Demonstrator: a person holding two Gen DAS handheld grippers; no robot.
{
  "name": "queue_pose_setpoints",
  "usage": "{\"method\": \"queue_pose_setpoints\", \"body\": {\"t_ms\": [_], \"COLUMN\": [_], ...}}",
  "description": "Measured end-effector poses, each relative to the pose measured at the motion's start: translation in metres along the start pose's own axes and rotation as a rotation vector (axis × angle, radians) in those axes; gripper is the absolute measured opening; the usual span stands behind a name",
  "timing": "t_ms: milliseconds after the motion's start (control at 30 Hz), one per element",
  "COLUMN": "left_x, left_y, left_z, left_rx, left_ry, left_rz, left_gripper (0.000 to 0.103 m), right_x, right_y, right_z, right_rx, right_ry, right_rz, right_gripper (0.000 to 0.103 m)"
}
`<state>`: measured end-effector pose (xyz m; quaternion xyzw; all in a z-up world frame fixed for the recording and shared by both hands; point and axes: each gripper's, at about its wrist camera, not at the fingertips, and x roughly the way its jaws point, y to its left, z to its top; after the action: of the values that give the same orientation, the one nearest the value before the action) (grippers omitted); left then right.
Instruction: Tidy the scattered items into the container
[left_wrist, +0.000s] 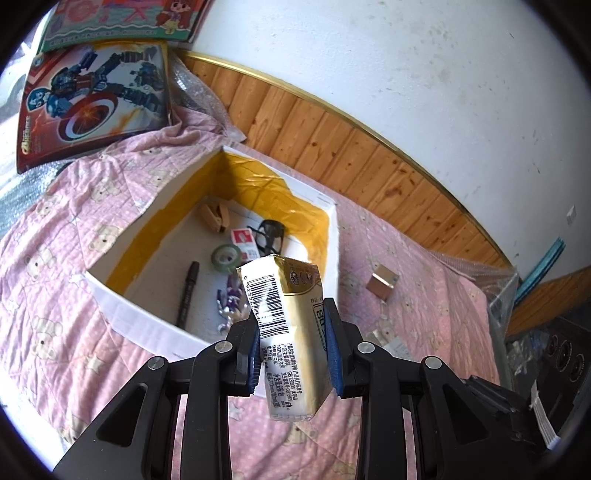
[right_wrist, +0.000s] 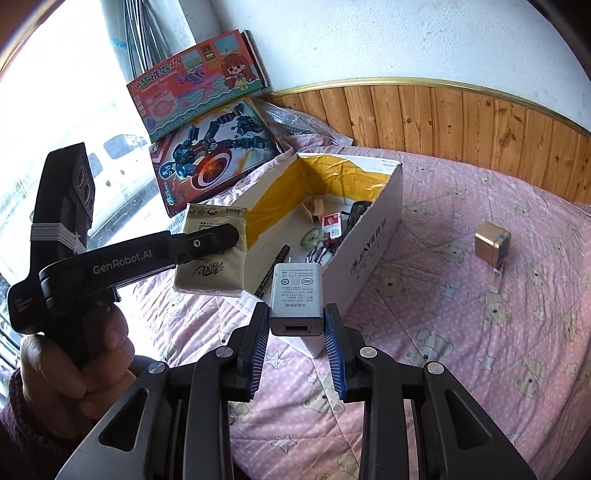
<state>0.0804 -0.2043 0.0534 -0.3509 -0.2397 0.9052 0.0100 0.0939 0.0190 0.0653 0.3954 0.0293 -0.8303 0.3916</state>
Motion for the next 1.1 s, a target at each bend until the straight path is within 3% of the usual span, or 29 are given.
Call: {"method": "queue_pose_setpoints", "body": {"t_ms": [500,1100], "left_x": [0.036,0.132], "left_y": [0.039,0.051], "left_z": [0.060,0.109], "left_rx": [0.067,0.175], "left_ry": [0.026,0.231], "left_rz": [0.123,0.280], "left_gripper": [0.030,0.030], "right_x": [0.050,0.119], "right_y": [0.009,0.009], "right_z": [0.037,0.063], "right_rx": [-0.081,-0.231], "right_ry": [0.042,0.174], "right_rz": [0.000,-0.047], "right_gripper": [0.031,0.031]}}
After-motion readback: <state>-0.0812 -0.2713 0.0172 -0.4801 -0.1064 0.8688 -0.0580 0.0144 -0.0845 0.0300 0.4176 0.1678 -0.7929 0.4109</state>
